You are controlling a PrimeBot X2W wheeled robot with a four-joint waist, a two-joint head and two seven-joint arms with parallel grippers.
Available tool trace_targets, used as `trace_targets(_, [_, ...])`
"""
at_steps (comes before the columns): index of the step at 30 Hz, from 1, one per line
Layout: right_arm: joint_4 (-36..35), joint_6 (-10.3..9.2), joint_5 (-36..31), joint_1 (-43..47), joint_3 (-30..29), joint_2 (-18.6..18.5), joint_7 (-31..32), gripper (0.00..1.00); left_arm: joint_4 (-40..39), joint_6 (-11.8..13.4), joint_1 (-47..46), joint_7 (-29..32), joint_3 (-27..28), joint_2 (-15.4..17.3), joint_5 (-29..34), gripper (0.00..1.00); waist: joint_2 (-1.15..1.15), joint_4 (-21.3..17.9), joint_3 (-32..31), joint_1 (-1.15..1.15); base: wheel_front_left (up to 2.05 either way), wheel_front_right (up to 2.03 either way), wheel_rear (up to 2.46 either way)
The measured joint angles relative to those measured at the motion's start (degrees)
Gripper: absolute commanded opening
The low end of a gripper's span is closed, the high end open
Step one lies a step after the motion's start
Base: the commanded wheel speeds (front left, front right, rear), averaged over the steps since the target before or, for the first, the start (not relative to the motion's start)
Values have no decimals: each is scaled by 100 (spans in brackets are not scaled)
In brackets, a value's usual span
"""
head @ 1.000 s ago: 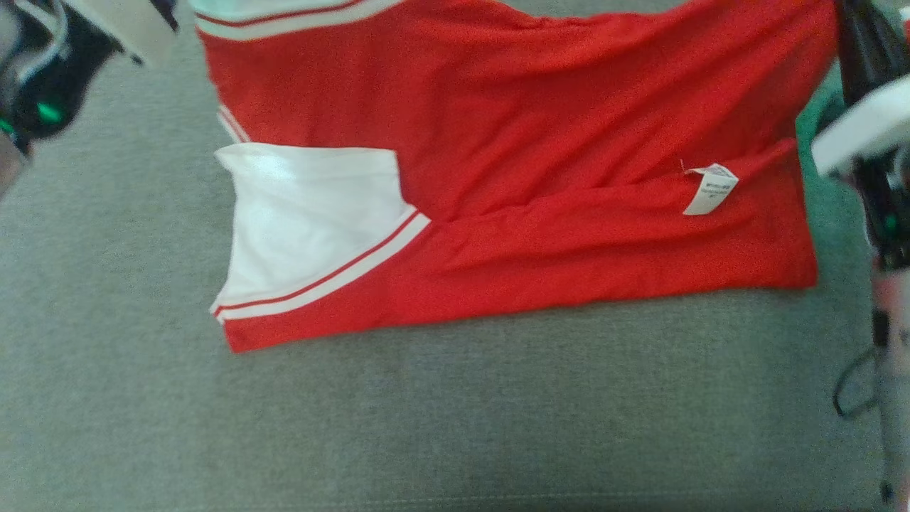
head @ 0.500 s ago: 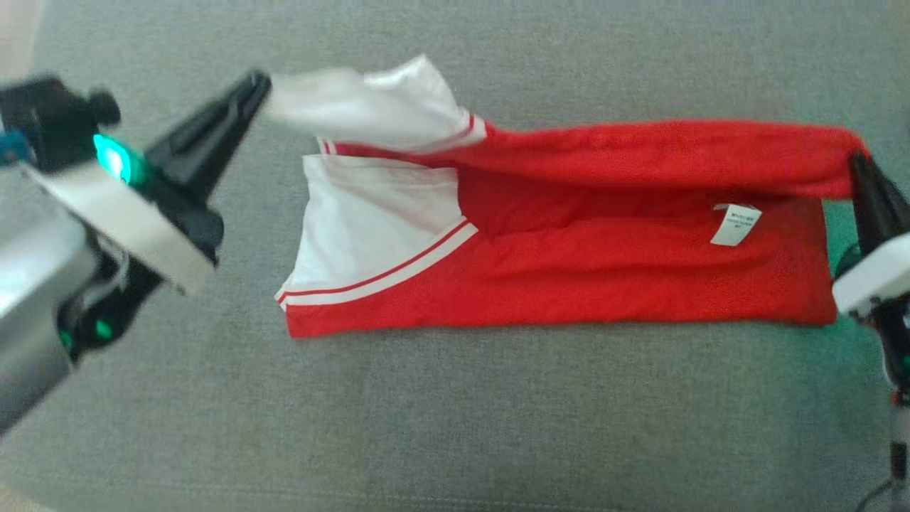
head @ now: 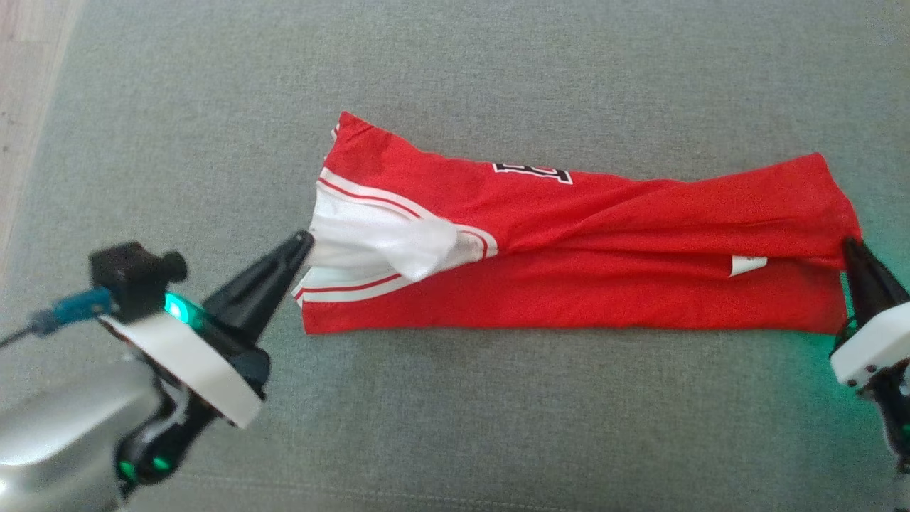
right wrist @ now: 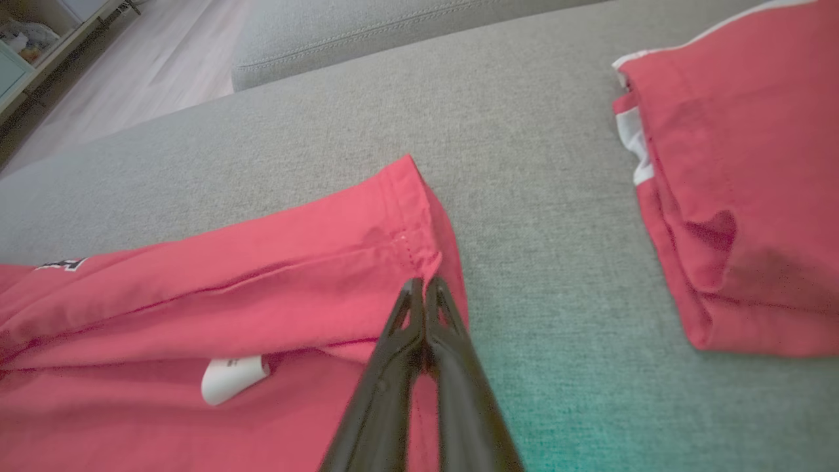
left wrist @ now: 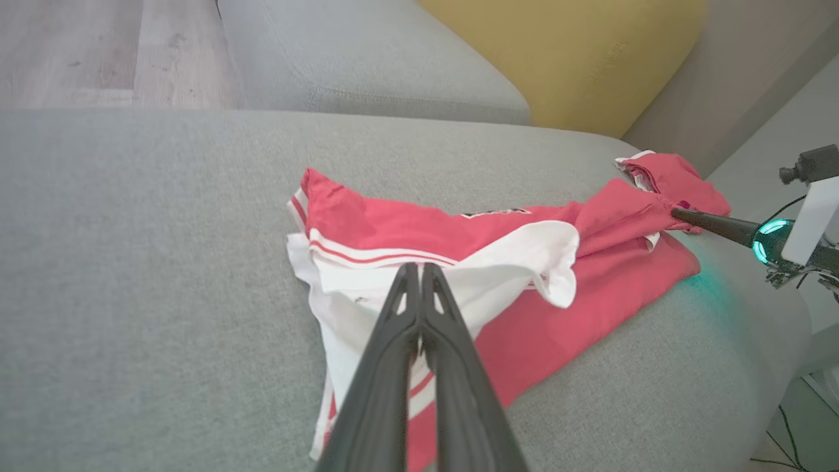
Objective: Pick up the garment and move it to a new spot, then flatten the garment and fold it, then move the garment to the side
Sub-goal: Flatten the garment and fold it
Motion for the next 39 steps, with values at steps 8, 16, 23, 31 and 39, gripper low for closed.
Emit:
trace_targets(8, [271, 1, 11, 147, 138, 197, -779, 100, 554, 531, 1228, -34, 1971, -1390, 799, 100, 0, 50, -51, 1, 0, 0, 0])
trace_targets(16, [1039, 1, 89, 371, -145, 382, -1800, 100, 493, 901, 3473, -43, 4598, -3025, 3223, 100, 0, 278, -422, 0, 0, 0, 0])
trace_targets(23, [2015, 1, 297, -45, -672, 447, -2022, 100, 221, 390, 4399, -52, 5380, -3860, 4203, 100, 0, 630, -740, 0, 0, 0, 0])
trace_targets(31, [3050, 0, -319, -440, -1268, 491, -1523, 50, 183, 186, 4545, -53, 5766, -4378, 5081, 100, 0, 1013, -957, 0, 0, 0, 0])
trace_targets(39, [3171, 0, -404, -444, -1441, 689, -1471, 0, 223, 23, 4855, -52, 6022, -4492, 5337, 100, 0, 1045, -1208, 0, 0, 0, 0])
